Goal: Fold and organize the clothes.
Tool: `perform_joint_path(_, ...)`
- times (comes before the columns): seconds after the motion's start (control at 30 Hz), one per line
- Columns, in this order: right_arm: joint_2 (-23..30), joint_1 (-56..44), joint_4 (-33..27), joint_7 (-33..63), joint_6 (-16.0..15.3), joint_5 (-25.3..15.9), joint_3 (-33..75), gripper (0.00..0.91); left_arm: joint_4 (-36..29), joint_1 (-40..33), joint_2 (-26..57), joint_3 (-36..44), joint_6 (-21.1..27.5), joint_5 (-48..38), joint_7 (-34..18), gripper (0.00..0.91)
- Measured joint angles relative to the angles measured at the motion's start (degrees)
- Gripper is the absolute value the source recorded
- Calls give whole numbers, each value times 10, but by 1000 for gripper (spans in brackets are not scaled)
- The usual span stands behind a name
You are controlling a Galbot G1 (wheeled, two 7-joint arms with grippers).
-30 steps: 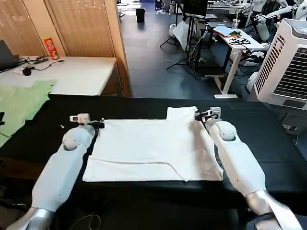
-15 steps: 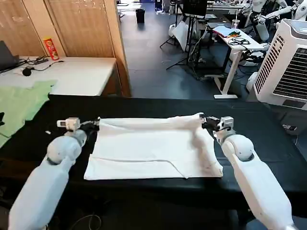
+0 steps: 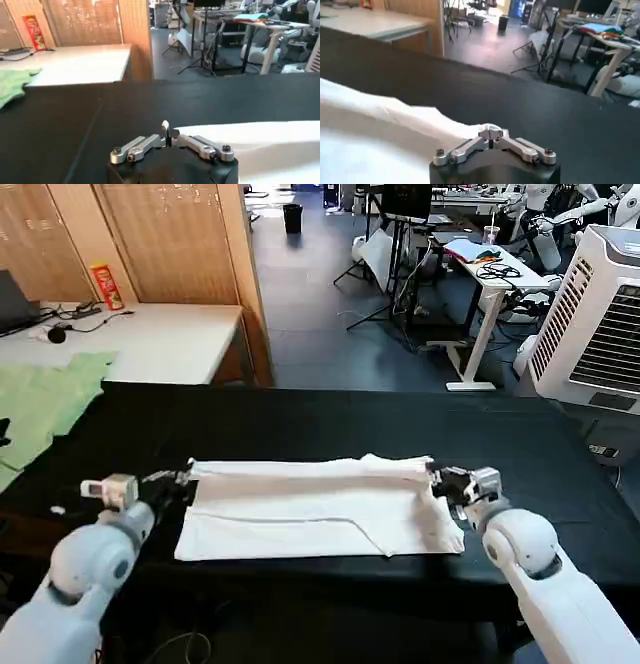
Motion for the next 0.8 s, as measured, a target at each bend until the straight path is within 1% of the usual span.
perform_joint_path(0.3, -6, -44, 28, 6, -13, -1, 21, 0, -24, 69, -18, -24, -5, 19, 4, 107)
perform_joint_path(0.7, -2, -76, 40, 8, -21, -16, 33, 0, -21, 93, -37, -22, -3, 44, 7, 117)
perform_joint_path(0.73, -2, -78, 40, 8, -23, -16, 34, 0, -24, 96, -38, -22, -3, 44, 7, 146)
perform_joint_path(0.77, -1, -79, 42, 8, -25, -16, 34, 0, -25, 97, -39, -22, -2, 44, 7, 234)
perform_joint_path(0.8, -1, -80, 43, 8, -28, -16, 36, 0, -28, 99, -40, -22, 0, 45, 7, 371)
